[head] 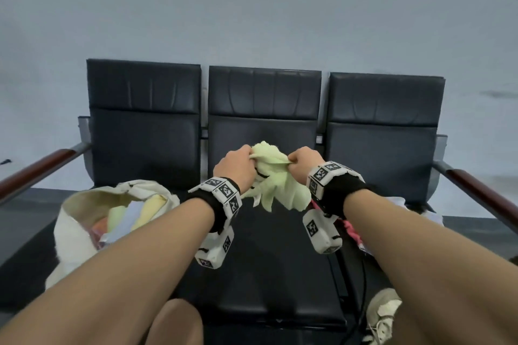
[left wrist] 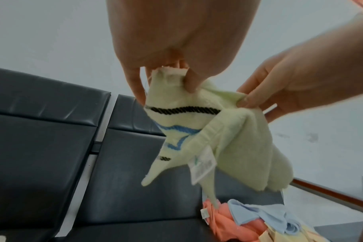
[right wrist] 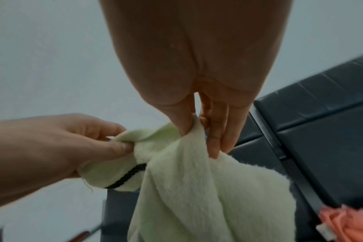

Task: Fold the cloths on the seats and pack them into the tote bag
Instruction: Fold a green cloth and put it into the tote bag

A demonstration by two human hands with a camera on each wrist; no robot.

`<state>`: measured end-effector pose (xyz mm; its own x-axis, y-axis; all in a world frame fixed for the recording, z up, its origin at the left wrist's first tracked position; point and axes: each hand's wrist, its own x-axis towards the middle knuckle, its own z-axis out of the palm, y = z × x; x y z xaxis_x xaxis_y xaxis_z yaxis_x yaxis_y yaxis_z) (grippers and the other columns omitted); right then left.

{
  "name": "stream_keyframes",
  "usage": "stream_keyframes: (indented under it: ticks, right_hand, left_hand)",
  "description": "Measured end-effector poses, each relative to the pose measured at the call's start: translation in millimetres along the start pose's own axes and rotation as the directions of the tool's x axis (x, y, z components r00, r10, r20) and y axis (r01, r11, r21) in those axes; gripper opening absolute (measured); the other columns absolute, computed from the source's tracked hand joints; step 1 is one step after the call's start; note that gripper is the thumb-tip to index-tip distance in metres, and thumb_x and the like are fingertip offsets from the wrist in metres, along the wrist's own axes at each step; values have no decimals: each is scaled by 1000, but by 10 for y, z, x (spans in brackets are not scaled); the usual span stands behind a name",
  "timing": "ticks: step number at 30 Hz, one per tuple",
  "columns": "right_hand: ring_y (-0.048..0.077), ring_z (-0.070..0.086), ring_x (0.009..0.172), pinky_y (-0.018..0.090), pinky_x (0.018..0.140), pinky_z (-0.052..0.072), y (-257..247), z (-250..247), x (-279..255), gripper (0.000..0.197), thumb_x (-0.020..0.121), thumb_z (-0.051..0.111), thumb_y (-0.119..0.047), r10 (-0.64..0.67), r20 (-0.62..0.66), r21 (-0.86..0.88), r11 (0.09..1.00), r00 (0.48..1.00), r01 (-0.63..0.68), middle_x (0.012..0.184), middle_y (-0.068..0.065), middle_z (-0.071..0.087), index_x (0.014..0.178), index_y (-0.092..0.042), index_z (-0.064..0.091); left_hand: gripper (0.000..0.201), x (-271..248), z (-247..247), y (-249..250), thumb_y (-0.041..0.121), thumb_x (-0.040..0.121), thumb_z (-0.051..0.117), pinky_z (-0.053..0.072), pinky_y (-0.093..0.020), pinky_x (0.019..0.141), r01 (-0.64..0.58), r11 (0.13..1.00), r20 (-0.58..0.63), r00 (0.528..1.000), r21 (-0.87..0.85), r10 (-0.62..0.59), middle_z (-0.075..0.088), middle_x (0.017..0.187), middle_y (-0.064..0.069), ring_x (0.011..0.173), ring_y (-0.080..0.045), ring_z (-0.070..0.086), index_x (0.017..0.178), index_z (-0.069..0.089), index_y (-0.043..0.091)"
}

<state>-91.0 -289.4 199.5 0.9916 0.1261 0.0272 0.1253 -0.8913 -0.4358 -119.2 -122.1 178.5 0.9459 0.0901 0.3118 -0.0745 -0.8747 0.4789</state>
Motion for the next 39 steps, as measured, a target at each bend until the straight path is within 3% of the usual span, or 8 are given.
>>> stream_keyframes:
  ticks: [4, 9, 14, 18, 23, 26, 35, 39]
  right_hand:
    - [24, 55, 67, 22, 52, 41, 41, -6, -40, 25, 89, 50, -6, -2, -41, 87, 996, 999, 6, 69, 4, 55, 72, -12, 67]
    - [29, 68, 80, 29, 70, 55, 14, -43, -80, 28, 89, 52, -11, -27, -124, 117, 992, 992, 42, 85, 9, 70, 94, -20, 77]
    - [30, 67, 80, 35, 74, 57, 56, -57, -129, 20, 90, 51, -21, -12, -191, 157, 987, 981, 43, 88, 9, 70, 85, -27, 69]
    - [33, 66, 85, 39, 80, 56, 99, -65, -191, 21, 92, 46, -26, 19, -215, 202, 979, 976, 25, 94, 9, 69, 90, -28, 66]
    - [29, 61, 93, 34, 80, 51, 133, -102, -171, 25, 98, 42, -23, 77, -246, 318, 948, 966, 5, 103, 11, 66, 104, -16, 65]
    - [29, 59, 101, 28, 77, 42, 166, -131, -165, 23, 99, 43, -20, 108, -235, 385, 923, 966, -10, 104, 10, 66, 104, -11, 64]
    - [20, 59, 81, 29, 71, 47, 154, -134, -179, 7, 89, 60, -29, 66, -270, 468, 881, 961, 71, 83, -3, 60, 89, -22, 57]
    - [14, 57, 77, 28, 68, 45, 100, -173, -189, 6, 93, 59, -29, -14, -313, 519, 835, 950, 183, 81, -6, 60, 91, -23, 60]
  left_hand:
    - [18, -15, -61, 101, 16, 100, 37, 50, -41, 73, -1, 995, -20, 1000, -96, -1, 63, 92, -9, 85, -33, 60, 105, 54, 16]
    - [18, 7, -112, 37, 25, 99, 45, 51, -40, 75, 27, 988, -81, 996, -155, -40, 66, 94, -8, 87, -32, 62, 102, 62, 20]
    - [19, 58, -113, -13, 37, 95, 55, 51, -37, 75, 7, 986, -124, 992, -165, -28, 68, 90, -2, 85, -26, 61, 98, 67, 22]
    - [13, 96, -79, 3, 21, 94, 59, 52, -36, 80, -42, 958, -144, 990, -283, 1, 71, 88, -2, 88, -25, 64, 95, 71, 19]
    - [23, 119, -137, 31, 5, 91, 54, 51, -25, 78, -46, 920, -192, 981, -388, -32, 69, 88, 4, 85, -15, 63, 93, 73, 19]
    - [29, 138, -174, 43, 3, 91, 50, 45, -7, 59, -6, 889, -193, 977, -458, -92, 70, 91, 2, 78, -10, 62, 91, 71, 22]
    - [30, 136, -225, 25, 8, 87, 51, 49, -24, 80, 115, 870, -40, 987, -479, -153, 74, 95, -2, 92, -19, 65, 96, 76, 21]
    - [36, 66, -151, -27, 7, 86, 67, 51, -26, 86, 122, 832, 193, 981, -542, -18, 72, 113, -2, 106, -16, 66, 118, 64, 22]
